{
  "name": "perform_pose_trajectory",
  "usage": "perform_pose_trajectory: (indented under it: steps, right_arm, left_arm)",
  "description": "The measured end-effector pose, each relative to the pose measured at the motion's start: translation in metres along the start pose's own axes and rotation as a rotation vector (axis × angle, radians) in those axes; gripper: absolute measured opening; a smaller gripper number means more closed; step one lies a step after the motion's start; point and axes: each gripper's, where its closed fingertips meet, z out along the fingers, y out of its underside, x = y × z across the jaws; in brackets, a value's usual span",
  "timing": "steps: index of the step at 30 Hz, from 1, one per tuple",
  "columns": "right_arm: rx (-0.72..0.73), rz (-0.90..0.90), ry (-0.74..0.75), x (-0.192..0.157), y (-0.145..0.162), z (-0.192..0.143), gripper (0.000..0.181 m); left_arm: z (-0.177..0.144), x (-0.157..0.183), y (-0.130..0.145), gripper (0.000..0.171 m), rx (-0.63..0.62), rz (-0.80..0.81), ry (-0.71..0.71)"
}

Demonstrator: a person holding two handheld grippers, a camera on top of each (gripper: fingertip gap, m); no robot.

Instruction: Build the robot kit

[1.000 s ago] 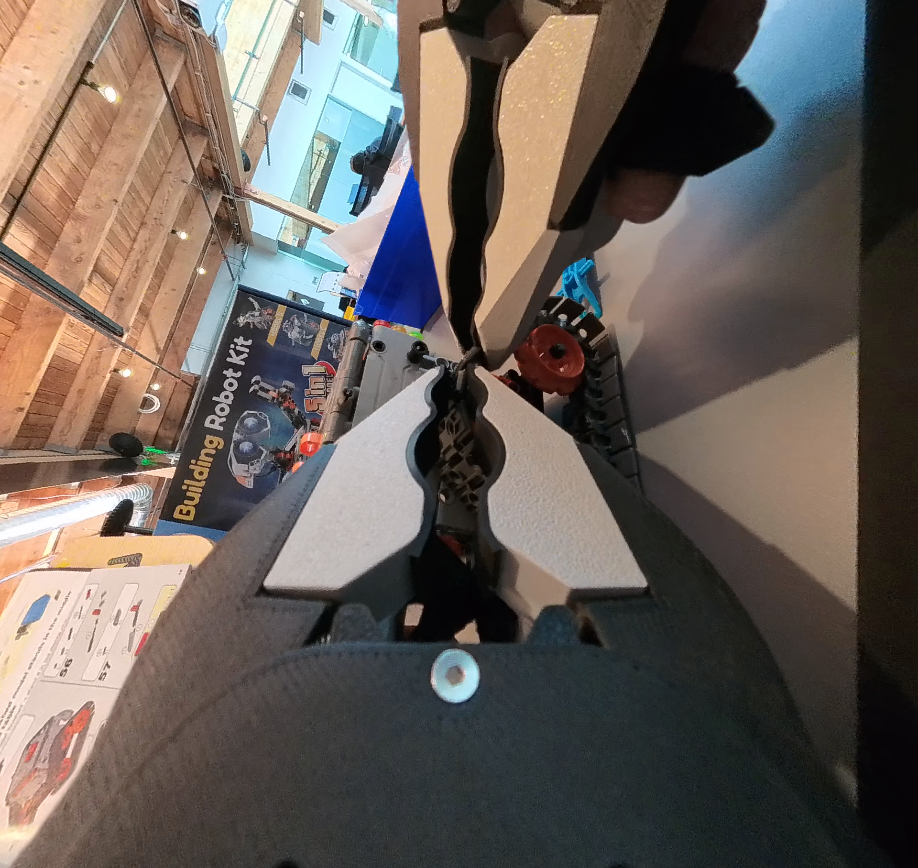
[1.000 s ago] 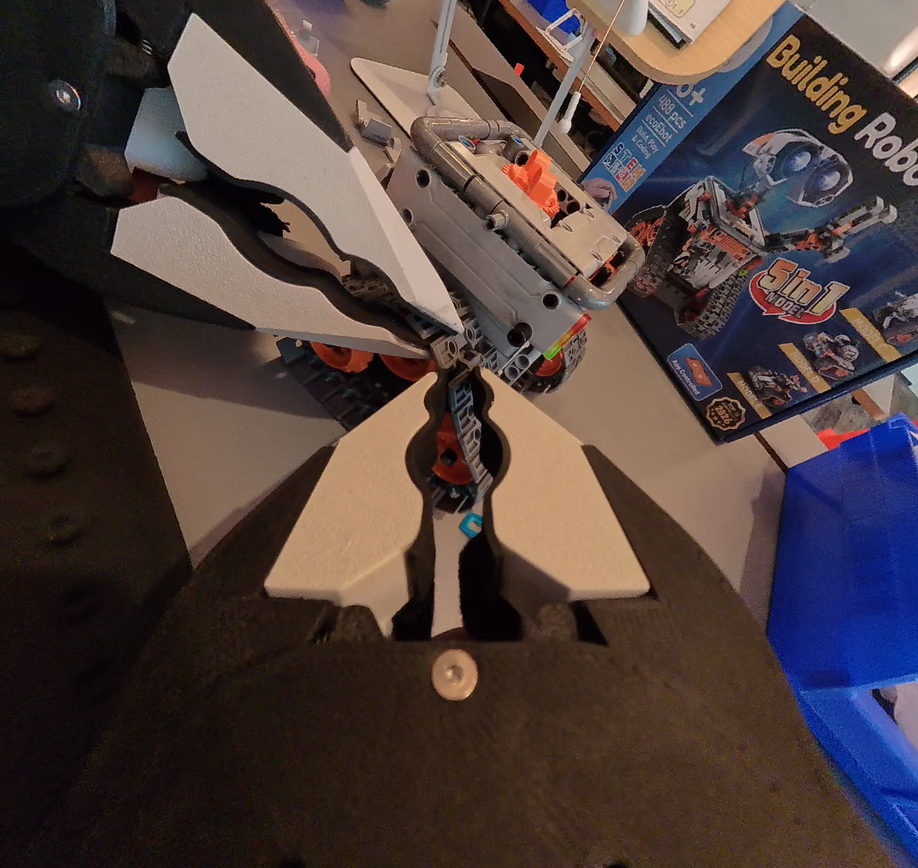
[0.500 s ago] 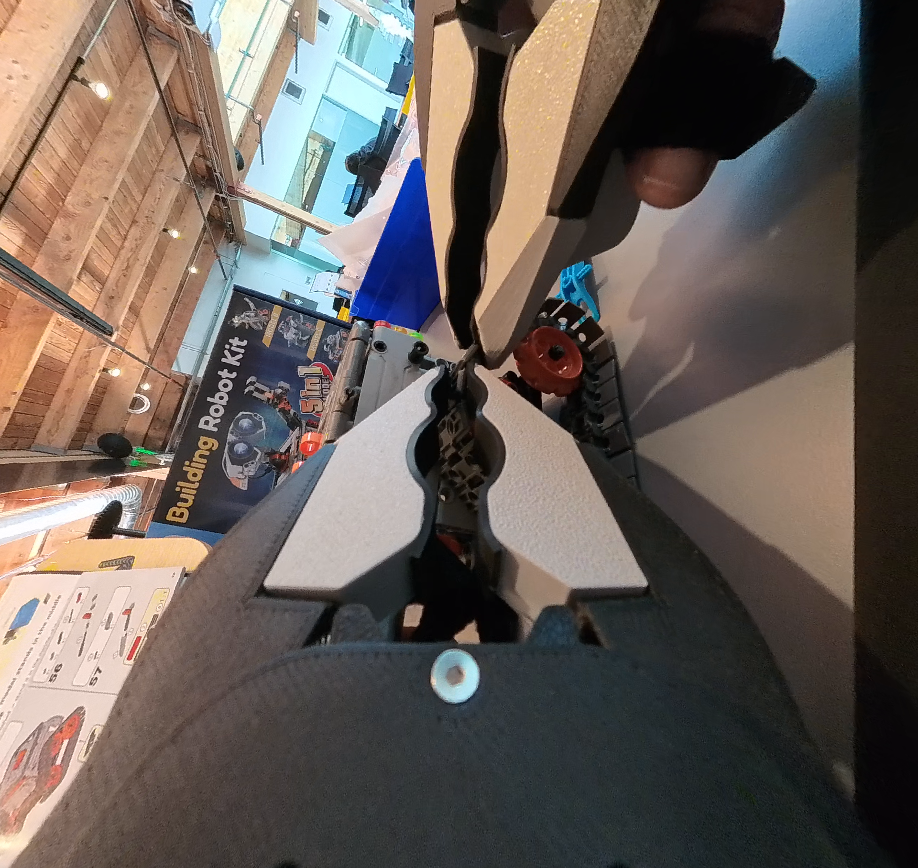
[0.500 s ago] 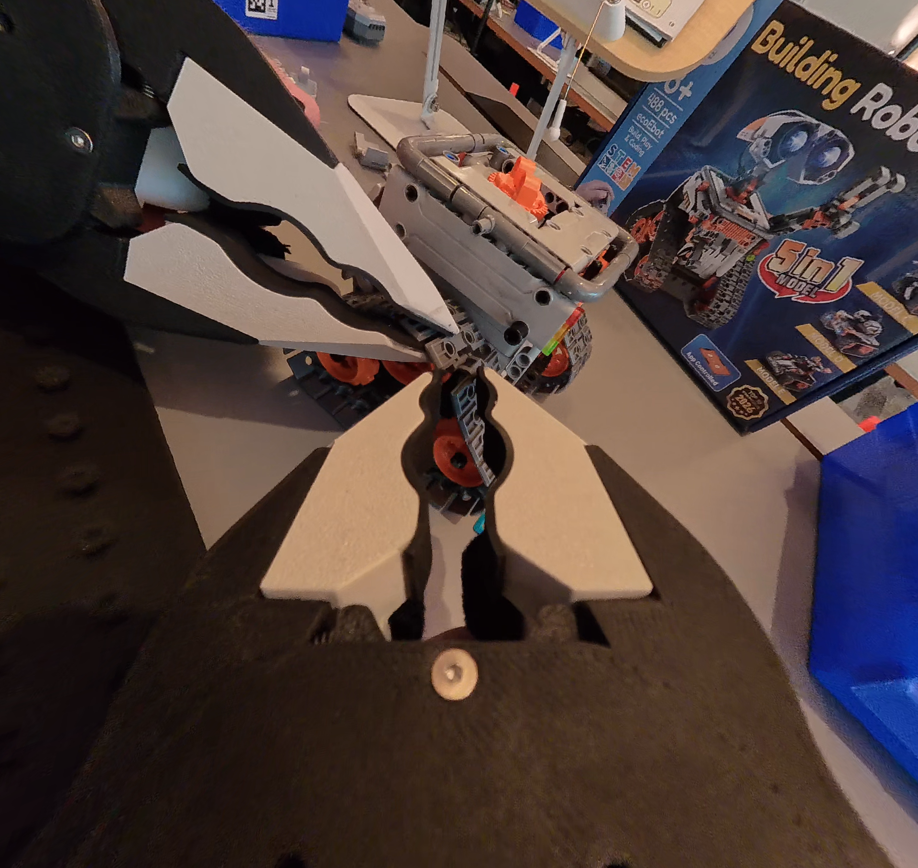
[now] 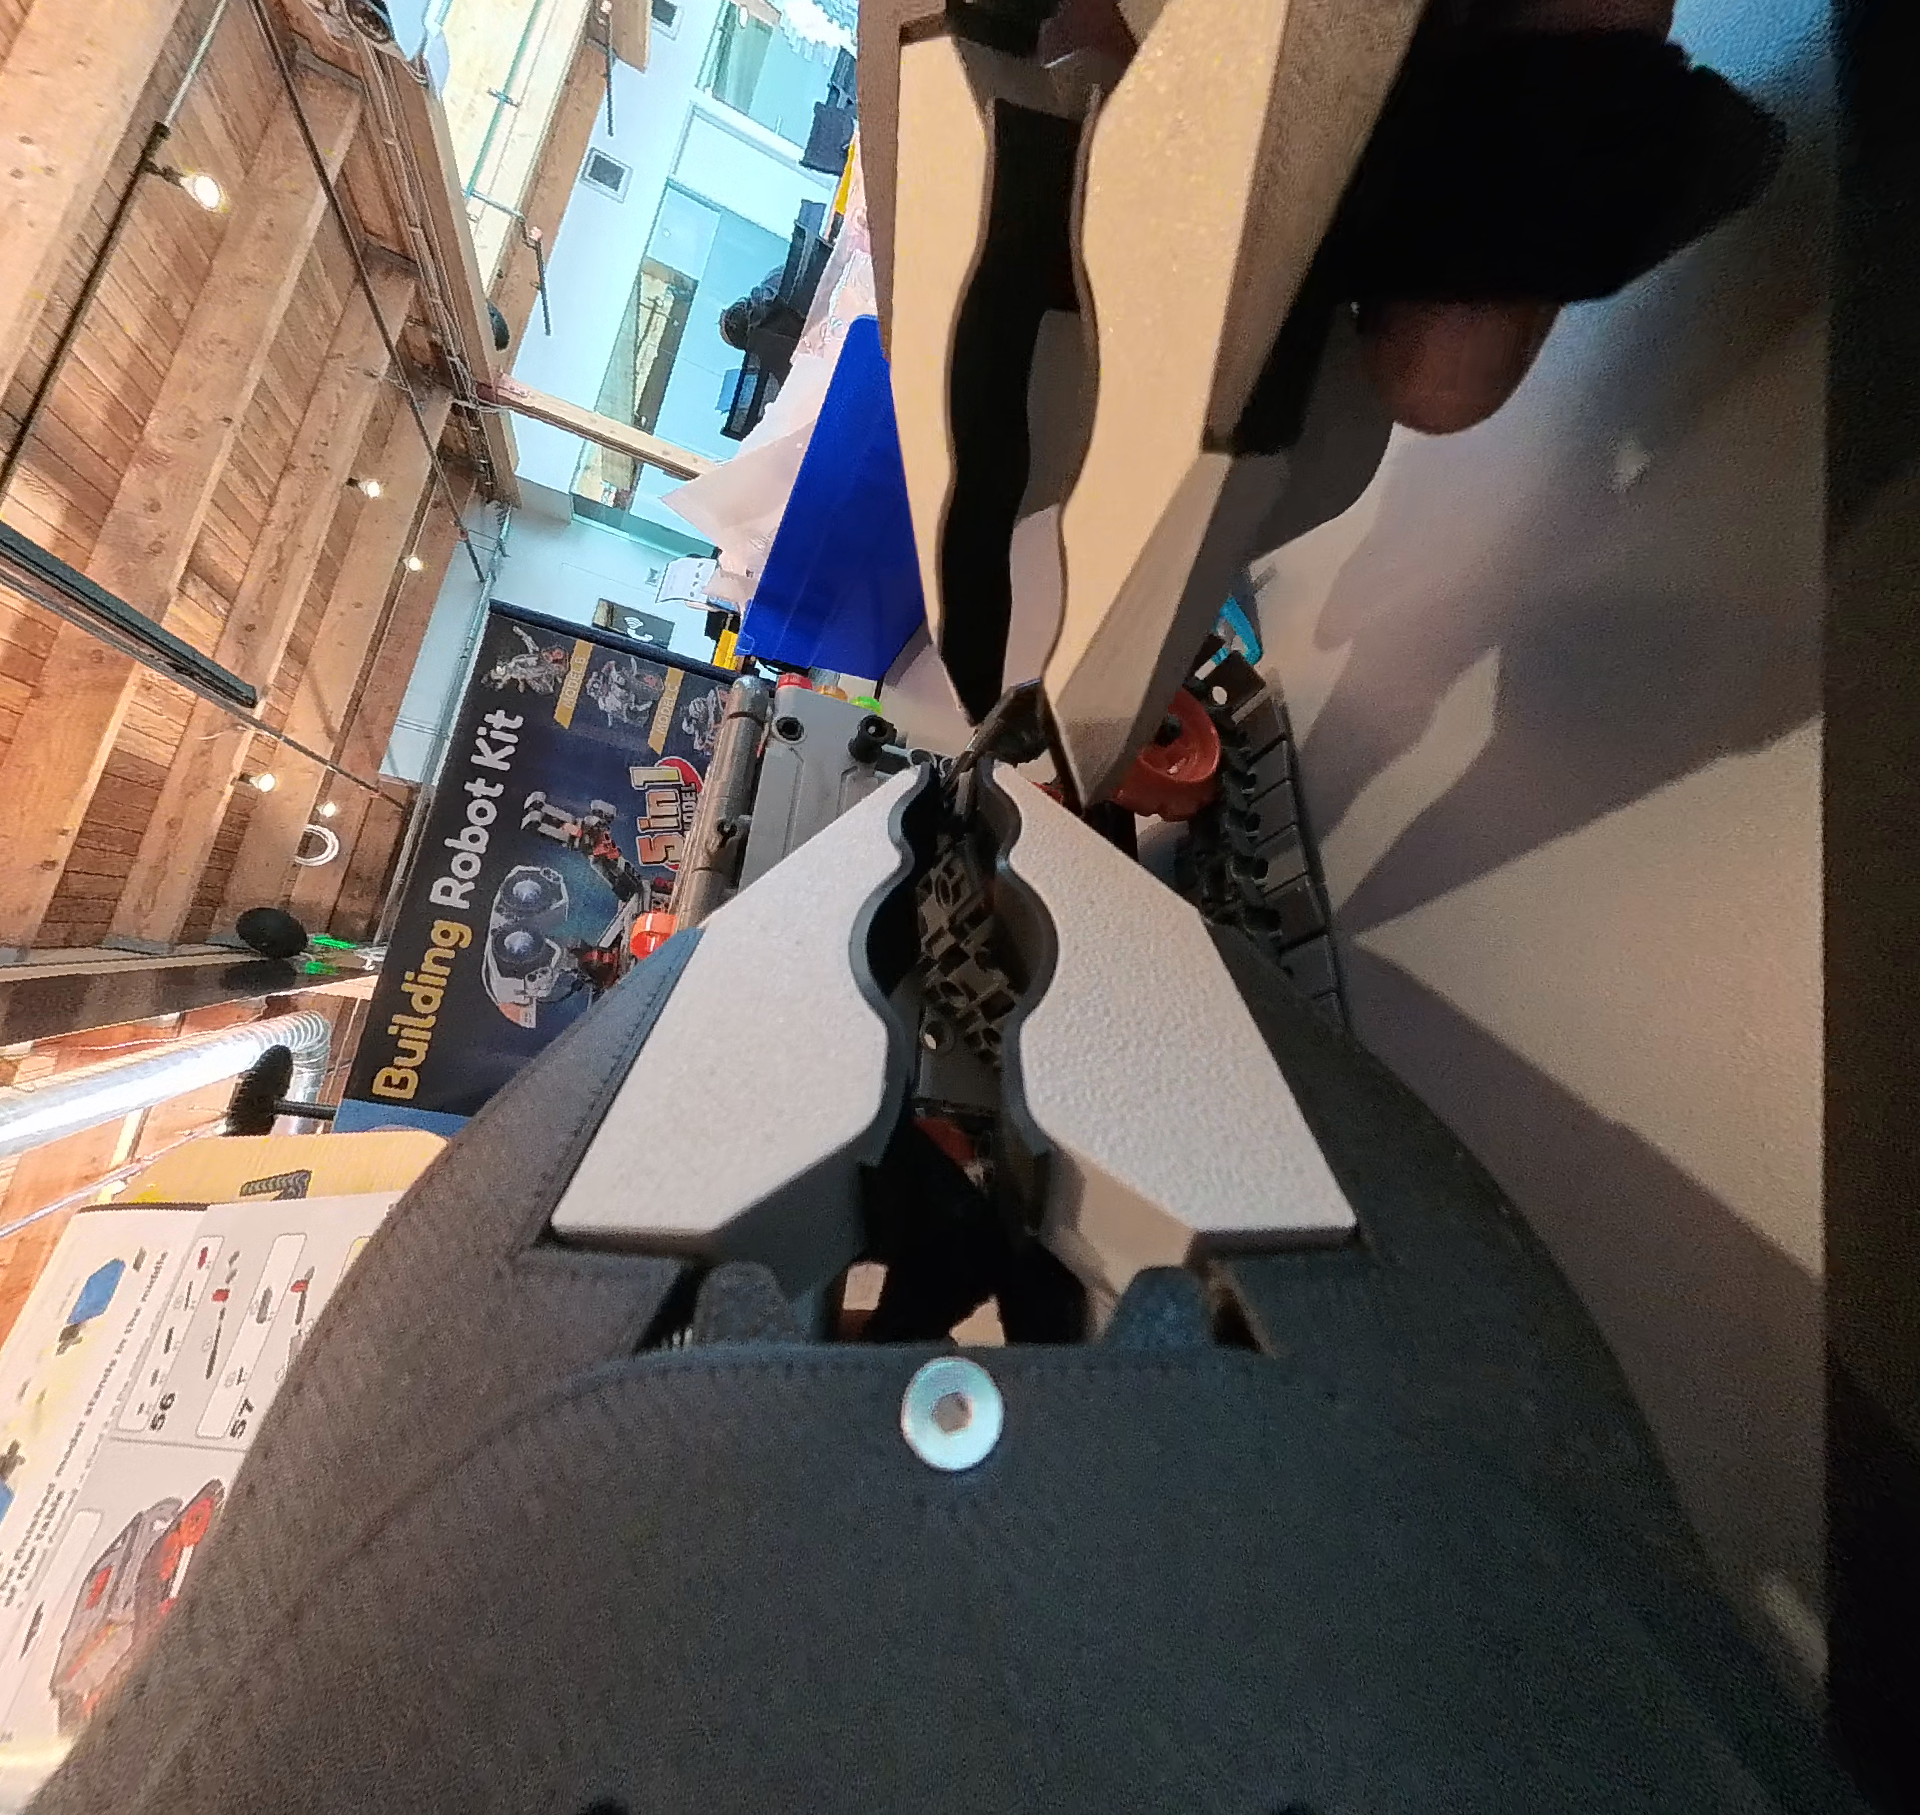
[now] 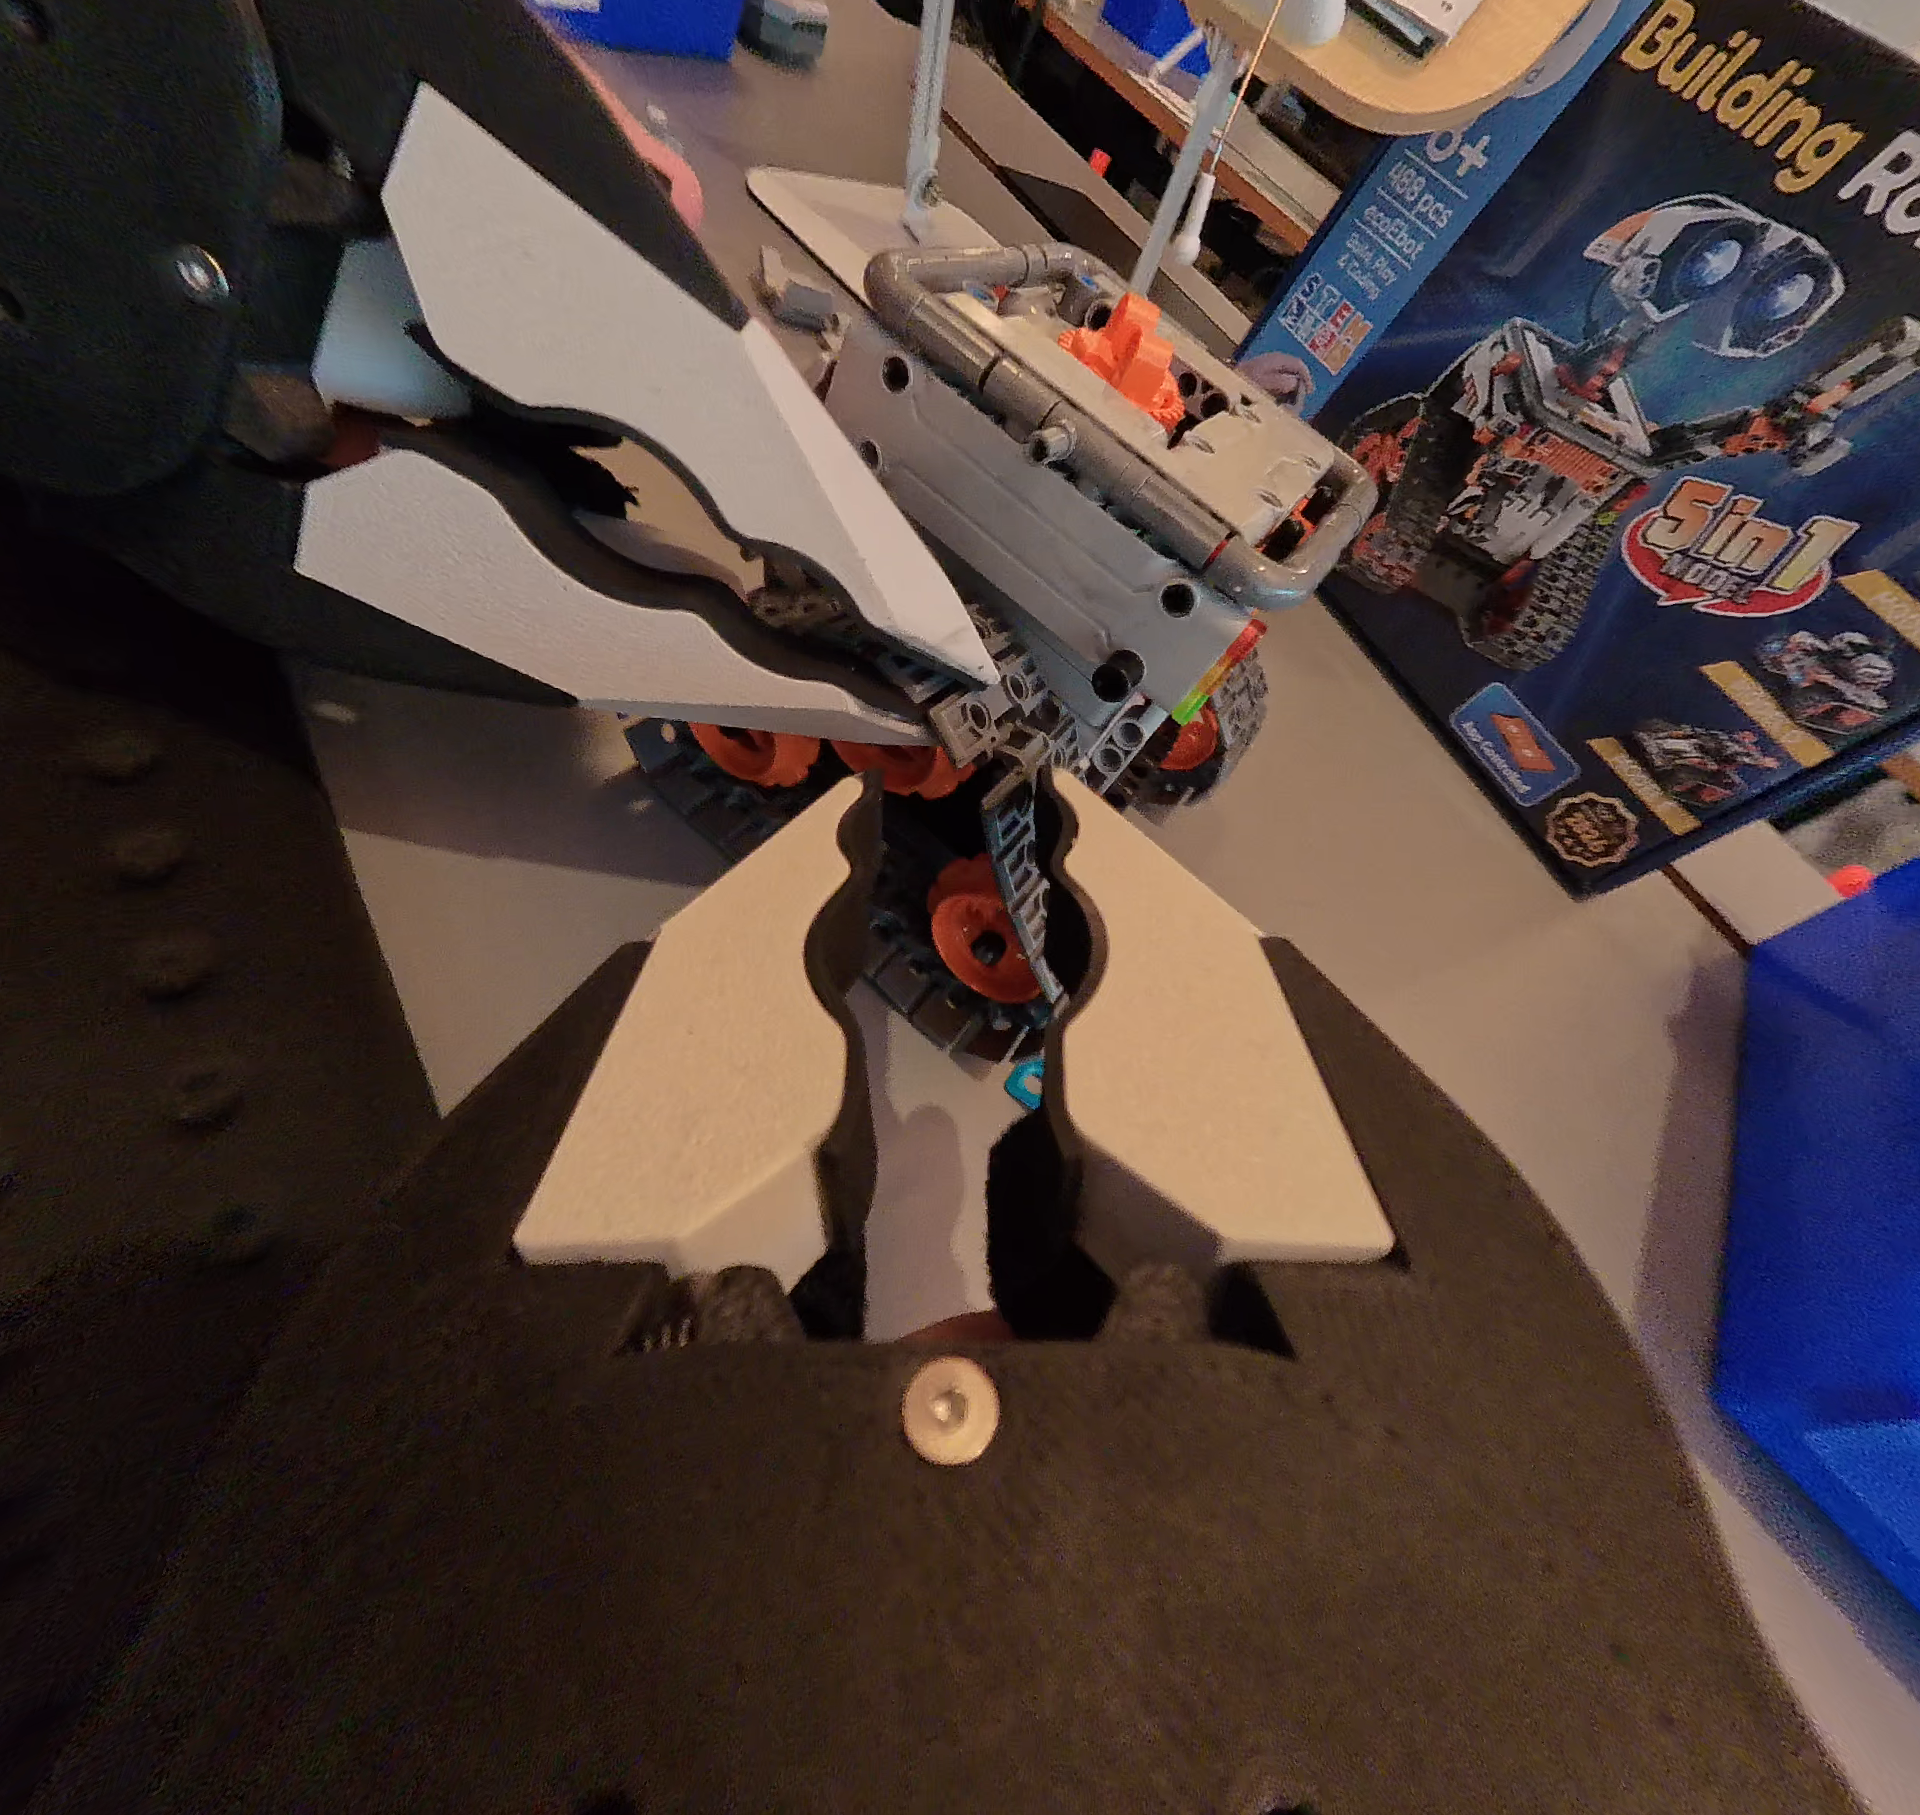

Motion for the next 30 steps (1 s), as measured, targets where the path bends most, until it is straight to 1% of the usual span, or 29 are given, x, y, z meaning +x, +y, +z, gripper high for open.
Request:
perform_pose_trajectory:
  steps: [3,6,9,12,17,20,23,28,30]
  right_arm:
    - [-0.054,-0.064,0.058,0.001,0.006,0.006,0.028]
    - [-0.048,-0.079,0.089,0.005,0.002,0.007,0.020]
    - [-0.049,-0.084,0.099,0.006,0.002,0.009,0.018]
    - [-0.046,-0.082,0.091,0.006,0.002,0.009,0.017]
    - [-0.032,-0.051,0.017,0.007,0.002,0.006,0.013]
    - [-0.050,-0.106,0.007,0.008,0.003,0.006,0.011]
    - [-0.067,-0.143,0.012,0.011,0.004,0.007,0.010]
    - [-0.085,-0.243,0.093,0.012,0.006,0.011,0.008]
    - [-0.093,-0.313,0.131,0.013,0.006,0.011,0.006]
  left_arm:
    - [0.001,0.001,0.000,0.006,-0.007,-0.002,0.005]
    - [0.002,0.001,-0.001,0.006,-0.009,0.000,0.008]
    - [0.004,0.001,0.000,0.006,-0.018,-0.001,0.005]
    - [0.004,0.000,0.000,0.006,-0.016,-0.009,0.007]
    - [0.004,0.001,-0.003,0.005,-0.008,-0.032,0.031]
    - [0.006,0.002,-0.003,0.007,-0.011,-0.104,0.074]
    - [0.008,0.002,-0.002,0.007,-0.020,-0.142,0.100]
    - [0.009,0.002,0.000,0.008,-0.031,-0.151,0.123]
    - [0.009,0.002,0.001,0.008,-0.032,-0.157,0.127]
